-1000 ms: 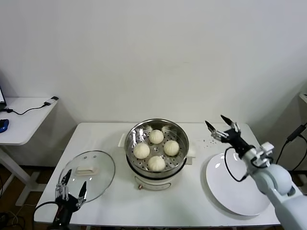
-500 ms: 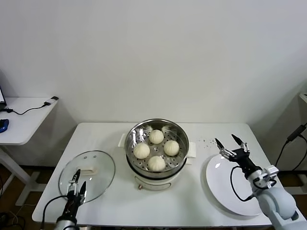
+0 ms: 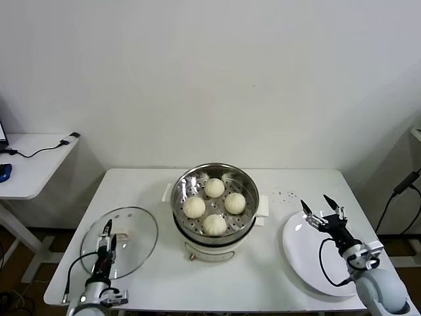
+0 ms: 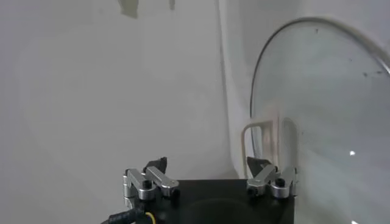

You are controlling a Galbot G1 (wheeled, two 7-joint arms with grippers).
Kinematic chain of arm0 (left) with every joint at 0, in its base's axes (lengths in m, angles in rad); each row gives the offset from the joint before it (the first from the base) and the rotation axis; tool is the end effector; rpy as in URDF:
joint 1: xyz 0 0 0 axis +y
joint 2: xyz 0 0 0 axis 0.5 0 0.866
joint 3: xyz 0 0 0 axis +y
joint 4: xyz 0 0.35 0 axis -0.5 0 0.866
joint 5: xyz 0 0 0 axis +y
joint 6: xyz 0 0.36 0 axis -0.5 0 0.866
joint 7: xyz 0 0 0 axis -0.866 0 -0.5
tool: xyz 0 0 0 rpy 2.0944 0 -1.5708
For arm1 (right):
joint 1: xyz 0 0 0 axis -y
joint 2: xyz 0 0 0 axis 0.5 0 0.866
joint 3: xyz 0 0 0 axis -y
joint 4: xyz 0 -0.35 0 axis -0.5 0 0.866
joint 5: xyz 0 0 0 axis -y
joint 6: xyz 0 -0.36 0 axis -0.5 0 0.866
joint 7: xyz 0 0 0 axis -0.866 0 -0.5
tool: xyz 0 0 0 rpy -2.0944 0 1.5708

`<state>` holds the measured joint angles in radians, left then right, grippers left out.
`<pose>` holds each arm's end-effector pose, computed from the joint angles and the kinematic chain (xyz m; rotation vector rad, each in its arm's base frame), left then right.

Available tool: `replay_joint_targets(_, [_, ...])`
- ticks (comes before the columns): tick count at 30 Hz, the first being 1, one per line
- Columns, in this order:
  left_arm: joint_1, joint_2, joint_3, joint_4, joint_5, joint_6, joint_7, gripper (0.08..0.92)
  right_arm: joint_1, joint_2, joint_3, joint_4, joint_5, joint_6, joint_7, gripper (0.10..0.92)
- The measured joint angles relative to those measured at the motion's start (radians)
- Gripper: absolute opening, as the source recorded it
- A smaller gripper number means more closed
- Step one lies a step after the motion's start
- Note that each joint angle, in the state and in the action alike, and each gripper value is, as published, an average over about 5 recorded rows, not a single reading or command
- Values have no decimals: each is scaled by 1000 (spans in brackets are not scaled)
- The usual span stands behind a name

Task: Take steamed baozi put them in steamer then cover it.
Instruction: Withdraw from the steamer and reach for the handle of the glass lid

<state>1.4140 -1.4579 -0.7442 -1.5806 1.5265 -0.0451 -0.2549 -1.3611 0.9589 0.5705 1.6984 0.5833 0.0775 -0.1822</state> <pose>0.2076 0.1173 -0.4391 0.0615 -1.9755 -2.2285 0.2653 -0.1884 -0.3378 0.3344 -3.0167 0.0226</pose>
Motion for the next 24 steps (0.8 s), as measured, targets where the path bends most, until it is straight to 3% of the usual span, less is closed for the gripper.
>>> replay_joint_targets(20, [-105,24,40,112,22,49,-26,823,-14,37,18,-38,-58,32,-20,823])
replay_joint_targets(24, [-111,26,42,123,21,48,-21,777,-17,44,21,-42,-70,37,-23,823])
